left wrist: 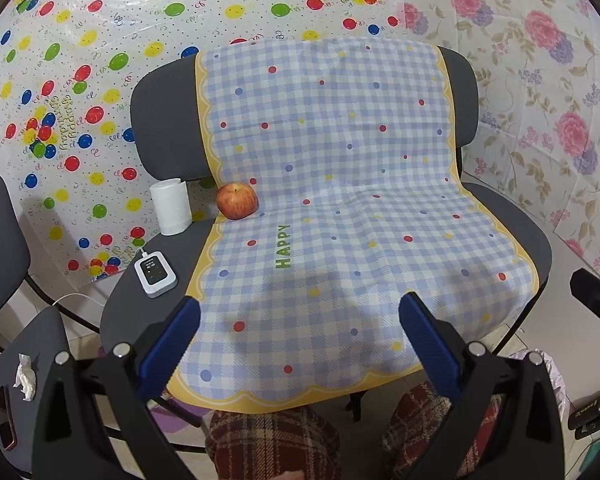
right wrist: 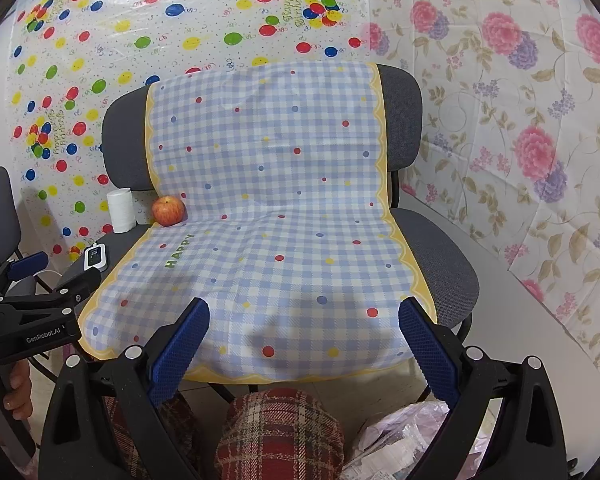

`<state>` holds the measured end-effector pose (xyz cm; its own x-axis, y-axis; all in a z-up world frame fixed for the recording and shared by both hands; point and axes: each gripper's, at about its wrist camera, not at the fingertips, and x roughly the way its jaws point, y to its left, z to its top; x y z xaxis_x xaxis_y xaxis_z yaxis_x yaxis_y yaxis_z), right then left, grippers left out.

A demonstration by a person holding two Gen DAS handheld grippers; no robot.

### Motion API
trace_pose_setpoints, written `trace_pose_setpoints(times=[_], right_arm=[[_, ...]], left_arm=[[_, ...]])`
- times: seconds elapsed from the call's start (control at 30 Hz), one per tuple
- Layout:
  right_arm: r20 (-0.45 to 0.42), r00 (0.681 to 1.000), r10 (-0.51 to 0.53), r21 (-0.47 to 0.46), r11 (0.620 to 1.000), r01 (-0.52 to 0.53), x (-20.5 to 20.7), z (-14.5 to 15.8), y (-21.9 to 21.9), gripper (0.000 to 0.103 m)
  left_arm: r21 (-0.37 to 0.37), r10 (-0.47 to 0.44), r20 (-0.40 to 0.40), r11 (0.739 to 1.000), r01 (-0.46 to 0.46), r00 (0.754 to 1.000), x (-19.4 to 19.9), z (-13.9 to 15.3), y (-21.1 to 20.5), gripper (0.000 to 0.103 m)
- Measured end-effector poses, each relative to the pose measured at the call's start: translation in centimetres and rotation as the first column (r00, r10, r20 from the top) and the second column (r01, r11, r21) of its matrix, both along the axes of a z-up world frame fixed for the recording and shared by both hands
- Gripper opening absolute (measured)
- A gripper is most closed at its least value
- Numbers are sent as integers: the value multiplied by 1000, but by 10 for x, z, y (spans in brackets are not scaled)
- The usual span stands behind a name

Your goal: Collect trash

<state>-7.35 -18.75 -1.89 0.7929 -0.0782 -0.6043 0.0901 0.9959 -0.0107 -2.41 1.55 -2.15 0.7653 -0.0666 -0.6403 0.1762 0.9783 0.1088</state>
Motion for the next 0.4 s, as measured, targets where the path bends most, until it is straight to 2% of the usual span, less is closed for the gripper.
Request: trace_pose_setpoints(times=[0.23,0.3,0.4], right_arm=[[-9,1000,1,17,1000,-1,6,-4,-1,95],[-28,1000,10,49,999,-9,18,-15,-6,95],[-102,995,-20,74,997,28,43,-43,-20,95]], left_arm=[[-48,-42,-8,998,41,999,7,-8,-1,97],[-47,-33,-48,998,31,998,18,-22,-3,97],[-38,-12,-127,999,8,992,33,-48,-2,97]])
